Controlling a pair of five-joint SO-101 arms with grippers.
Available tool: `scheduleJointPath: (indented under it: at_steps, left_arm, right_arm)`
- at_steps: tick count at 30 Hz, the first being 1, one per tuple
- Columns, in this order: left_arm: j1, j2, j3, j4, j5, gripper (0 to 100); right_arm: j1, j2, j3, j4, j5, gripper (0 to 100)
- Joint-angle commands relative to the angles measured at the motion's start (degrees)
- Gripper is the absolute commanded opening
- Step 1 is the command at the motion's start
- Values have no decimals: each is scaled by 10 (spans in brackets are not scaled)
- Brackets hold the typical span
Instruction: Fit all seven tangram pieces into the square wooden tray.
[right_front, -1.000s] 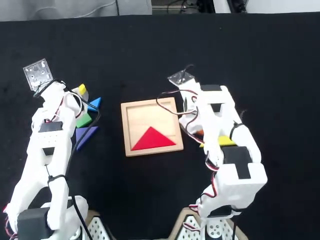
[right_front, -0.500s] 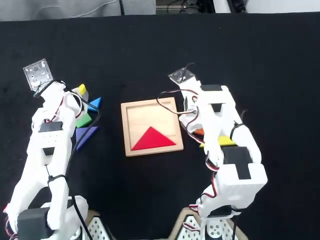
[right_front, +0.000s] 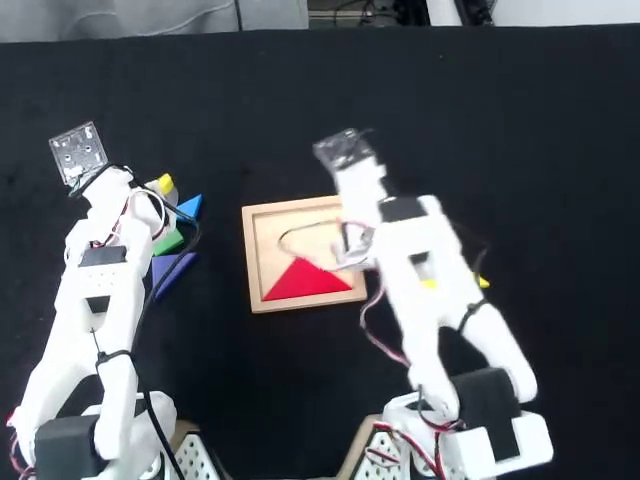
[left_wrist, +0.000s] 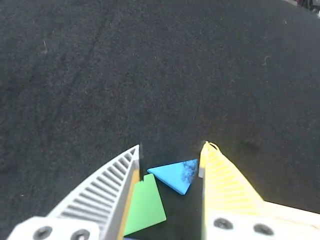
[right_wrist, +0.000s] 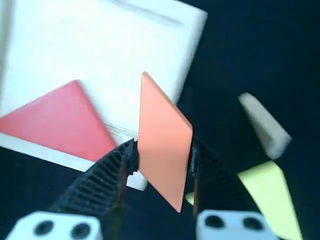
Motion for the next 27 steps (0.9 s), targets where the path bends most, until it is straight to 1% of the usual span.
scheduleJointPath:
  at_steps: [1,5,8,12,27]
  left_arm:
    - [8,-21,-7,-11,-4,195]
    - [8,-21,-7,-11,-4,195]
    - [8,-21,-8,-11,-4,195]
    - [8,-21,-8,-11,-4,195]
    - [9,-21,-7,-11,-4,195]
  right_arm:
    - [-43,-10,0,-23,-68,123]
    - [-65,3,-3,-32,-164,123]
    - [-53,5,-1,-42,-193,123]
    - [-39,5,1,-44,-198,123]
    - [-39,5,41,-49,-193,127]
